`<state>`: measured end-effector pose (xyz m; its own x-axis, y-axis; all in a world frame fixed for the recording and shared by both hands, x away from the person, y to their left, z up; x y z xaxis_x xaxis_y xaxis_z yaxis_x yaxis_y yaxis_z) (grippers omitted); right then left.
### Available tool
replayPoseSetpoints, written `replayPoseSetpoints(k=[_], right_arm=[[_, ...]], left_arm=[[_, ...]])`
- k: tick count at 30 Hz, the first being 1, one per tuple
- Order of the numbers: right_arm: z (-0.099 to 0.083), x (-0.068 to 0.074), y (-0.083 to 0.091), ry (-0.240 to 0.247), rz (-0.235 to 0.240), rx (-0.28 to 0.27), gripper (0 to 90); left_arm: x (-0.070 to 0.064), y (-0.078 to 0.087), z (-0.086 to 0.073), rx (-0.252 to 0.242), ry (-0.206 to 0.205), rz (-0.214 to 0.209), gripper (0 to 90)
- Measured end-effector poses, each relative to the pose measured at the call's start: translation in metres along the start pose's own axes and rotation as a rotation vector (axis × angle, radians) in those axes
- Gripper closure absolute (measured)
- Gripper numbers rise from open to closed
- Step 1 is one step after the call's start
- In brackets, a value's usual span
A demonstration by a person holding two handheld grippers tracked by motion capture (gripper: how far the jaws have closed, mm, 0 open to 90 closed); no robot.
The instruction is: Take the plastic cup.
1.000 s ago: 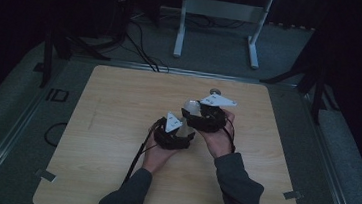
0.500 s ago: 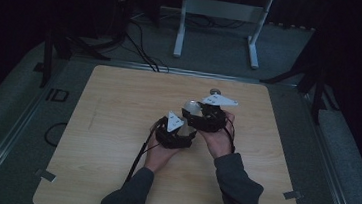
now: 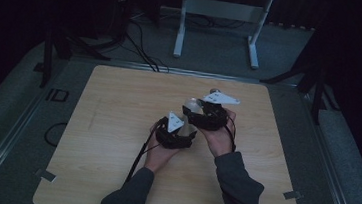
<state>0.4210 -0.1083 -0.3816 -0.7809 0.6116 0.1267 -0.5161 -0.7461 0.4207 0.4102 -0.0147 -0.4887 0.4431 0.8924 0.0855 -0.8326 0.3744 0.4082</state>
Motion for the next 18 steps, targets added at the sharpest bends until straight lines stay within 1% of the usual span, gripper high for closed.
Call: replayPoseSetpoints(k=[5,7,10,11,14,18], right_arm=[[0.004,0.001,0.003,-0.001,0.000,-0.015,40.0],[0.008,0.002,0.005,0.002,0.000,-0.026,40.2],[0.011,0.002,0.007,0.004,-0.002,-0.033,40.6],[0.012,0.002,0.008,0.005,-0.001,-0.037,40.7],[0.016,0.002,0.010,0.004,0.002,-0.047,40.9],[0.020,0.004,0.012,0.007,0.006,-0.057,40.9]], left_arm=[[-0.001,0.000,0.000,0.000,0.003,-0.001,20.2],[-0.001,0.000,0.000,0.001,0.000,0.000,20.2],[-0.001,0.000,0.000,0.001,0.006,-0.002,20.2],[0.000,0.000,0.000,0.005,0.000,-0.004,20.1],[-0.001,0.000,0.000,0.005,0.012,-0.008,19.9],[-0.001,0.000,-0.001,0.009,0.014,-0.011,19.4]])
Point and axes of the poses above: each handheld gripper's, and its own axes: y roughly backward along the jaws, z roughly out of its top, x roughly to its left, the point moved 5 cm from there along -y, roughly forward along the jaws, and after that the axes turned 13 degrees about z, right-handed, at the moved point
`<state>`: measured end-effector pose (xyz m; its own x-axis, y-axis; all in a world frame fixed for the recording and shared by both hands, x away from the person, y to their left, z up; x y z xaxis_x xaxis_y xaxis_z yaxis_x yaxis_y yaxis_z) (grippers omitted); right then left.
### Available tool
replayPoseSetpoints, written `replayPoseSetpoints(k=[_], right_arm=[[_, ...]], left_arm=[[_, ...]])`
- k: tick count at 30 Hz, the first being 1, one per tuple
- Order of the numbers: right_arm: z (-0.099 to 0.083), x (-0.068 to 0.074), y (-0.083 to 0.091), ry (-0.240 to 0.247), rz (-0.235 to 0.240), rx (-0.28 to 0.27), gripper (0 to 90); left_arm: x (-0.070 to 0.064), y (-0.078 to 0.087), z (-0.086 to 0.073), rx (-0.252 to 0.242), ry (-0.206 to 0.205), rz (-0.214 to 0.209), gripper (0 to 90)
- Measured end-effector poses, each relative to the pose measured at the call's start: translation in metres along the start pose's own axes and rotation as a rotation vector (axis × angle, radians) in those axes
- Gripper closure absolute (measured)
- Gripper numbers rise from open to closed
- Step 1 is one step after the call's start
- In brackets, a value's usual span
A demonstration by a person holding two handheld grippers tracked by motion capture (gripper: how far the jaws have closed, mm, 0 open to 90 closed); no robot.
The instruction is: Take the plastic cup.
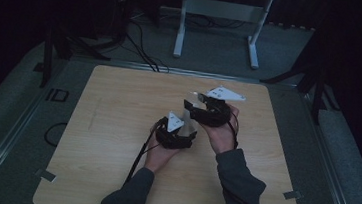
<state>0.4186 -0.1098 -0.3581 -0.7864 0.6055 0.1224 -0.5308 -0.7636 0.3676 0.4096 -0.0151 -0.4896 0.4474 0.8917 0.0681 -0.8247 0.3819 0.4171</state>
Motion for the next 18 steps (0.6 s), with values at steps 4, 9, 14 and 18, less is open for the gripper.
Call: replayPoseSetpoints(k=[4,9,14,18], right_arm=[[0.005,0.001,0.003,-0.002,0.000,-0.012,40.9],[0.010,0.001,0.008,-0.017,0.012,-0.034,40.9],[0.013,0.001,0.012,-0.018,0.021,-0.046,40.8],[0.015,0.002,0.014,-0.021,0.024,-0.055,40.8]], left_arm=[[0.000,0.000,-0.001,-0.003,0.003,0.003,19.4],[0.000,0.001,0.000,-0.005,0.004,-0.004,18.0],[0.001,0.003,0.001,-0.006,0.016,-0.004,19.0],[0.002,0.005,0.002,-0.009,0.020,-0.004,19.1]])
Point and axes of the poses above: each handheld gripper's, and its own axes: y roughly backward along the jaws, z roughly out of its top, x roughly to its left, the point moved 5 cm from there along -y, roughly forward along the jaws, and after that the axes turned 13 degrees about z, right-handed, at the moved point
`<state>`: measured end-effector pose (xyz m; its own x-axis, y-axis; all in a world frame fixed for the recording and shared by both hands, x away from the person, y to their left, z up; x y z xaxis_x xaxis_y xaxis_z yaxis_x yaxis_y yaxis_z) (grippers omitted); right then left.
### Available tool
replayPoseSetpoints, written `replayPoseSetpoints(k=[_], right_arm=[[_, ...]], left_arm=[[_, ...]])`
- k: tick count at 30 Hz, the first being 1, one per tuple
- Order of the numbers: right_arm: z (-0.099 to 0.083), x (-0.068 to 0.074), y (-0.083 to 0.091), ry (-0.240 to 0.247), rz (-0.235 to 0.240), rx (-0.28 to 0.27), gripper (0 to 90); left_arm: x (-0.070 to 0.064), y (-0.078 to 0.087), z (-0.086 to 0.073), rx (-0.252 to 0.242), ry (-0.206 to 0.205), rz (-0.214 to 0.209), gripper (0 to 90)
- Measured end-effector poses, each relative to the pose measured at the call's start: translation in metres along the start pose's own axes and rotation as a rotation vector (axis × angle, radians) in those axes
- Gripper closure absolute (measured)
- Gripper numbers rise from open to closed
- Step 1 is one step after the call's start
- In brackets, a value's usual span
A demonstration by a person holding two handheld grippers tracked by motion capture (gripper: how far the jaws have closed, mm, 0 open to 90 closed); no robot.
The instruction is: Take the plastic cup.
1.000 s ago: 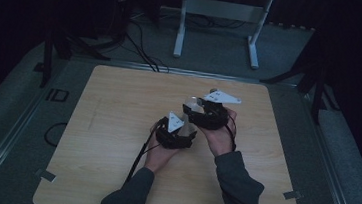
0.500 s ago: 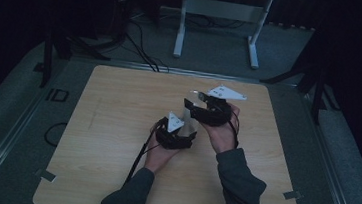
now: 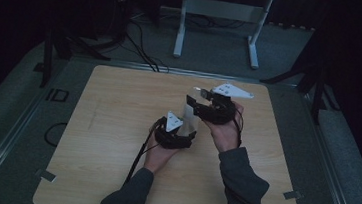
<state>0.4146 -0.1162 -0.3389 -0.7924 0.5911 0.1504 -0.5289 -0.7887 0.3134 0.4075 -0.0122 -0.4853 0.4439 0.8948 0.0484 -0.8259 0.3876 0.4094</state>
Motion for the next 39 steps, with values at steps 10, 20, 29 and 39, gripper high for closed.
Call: replayPoseSetpoints(k=[10,20,29,39], right_arm=[[0.008,-0.001,0.010,-0.022,-0.001,-0.041,40.8],[0.018,0.000,0.024,-0.012,-0.006,-0.080,40.8],[0.020,-0.005,0.035,-0.014,-0.027,-0.087,40.8],[0.016,-0.018,0.049,-0.021,-0.068,-0.088,40.9]], left_arm=[[0.002,0.003,0.000,0.002,0.010,-0.011,18.9],[0.006,0.010,0.001,-0.010,0.008,-0.011,18.9],[0.011,0.016,-0.001,-0.015,0.017,-0.014,18.9],[0.018,0.029,-0.001,-0.032,0.012,-0.022,23.0]])
Point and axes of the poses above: each handheld gripper's, and its own axes: y roughly backward along the jaws, z roughly out of its top, x roughly to its left, the point moved 5 cm from there along -y, roughly forward along the jaws, and after that the axes turned 13 degrees about z, right-handed, at the moved point
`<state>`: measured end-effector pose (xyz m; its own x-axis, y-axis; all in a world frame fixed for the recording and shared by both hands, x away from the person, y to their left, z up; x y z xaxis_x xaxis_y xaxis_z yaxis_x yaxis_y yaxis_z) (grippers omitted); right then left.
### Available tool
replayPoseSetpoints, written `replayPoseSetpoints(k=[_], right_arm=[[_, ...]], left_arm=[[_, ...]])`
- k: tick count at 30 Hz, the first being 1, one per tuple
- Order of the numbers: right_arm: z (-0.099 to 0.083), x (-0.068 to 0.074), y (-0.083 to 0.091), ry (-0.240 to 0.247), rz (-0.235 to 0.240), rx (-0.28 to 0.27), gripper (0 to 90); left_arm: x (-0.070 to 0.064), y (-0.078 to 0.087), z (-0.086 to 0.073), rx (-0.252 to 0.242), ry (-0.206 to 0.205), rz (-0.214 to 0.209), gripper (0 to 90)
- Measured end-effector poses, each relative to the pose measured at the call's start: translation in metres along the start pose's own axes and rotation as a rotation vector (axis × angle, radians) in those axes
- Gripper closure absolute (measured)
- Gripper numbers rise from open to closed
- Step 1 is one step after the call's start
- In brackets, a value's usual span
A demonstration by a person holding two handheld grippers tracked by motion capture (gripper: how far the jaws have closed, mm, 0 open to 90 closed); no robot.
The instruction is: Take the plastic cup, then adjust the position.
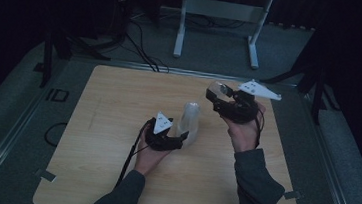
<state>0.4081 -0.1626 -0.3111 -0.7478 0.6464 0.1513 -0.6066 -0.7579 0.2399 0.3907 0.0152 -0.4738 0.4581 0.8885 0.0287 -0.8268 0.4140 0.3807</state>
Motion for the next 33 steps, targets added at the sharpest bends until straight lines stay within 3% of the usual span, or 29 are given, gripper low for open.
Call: replayPoseSetpoints(k=[8,18,33], right_arm=[[-0.007,-0.015,0.016,-0.017,-0.041,0.002,40.8],[-0.022,-0.032,0.033,-0.043,-0.083,0.015,40.9],[-0.035,-0.037,0.034,-0.062,-0.100,0.034,40.9]], left_arm=[[-0.002,0.007,-0.002,0.000,-0.002,-0.030,25.2],[0.000,0.010,-0.009,0.015,0.003,-0.027,25.5],[-0.004,0.013,-0.008,0.007,-0.006,-0.033,25.8]])
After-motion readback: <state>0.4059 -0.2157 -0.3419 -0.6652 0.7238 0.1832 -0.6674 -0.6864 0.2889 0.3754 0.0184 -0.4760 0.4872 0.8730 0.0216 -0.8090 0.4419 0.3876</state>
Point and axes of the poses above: each handheld gripper's, and its own axes: y roughly backward along the jaws, z roughly out of its top, x roughly to its left, the point moved 5 cm from there along -y, roughly forward along the jaws, and after that the axes turned 13 degrees about z, right-handed, at the moved point
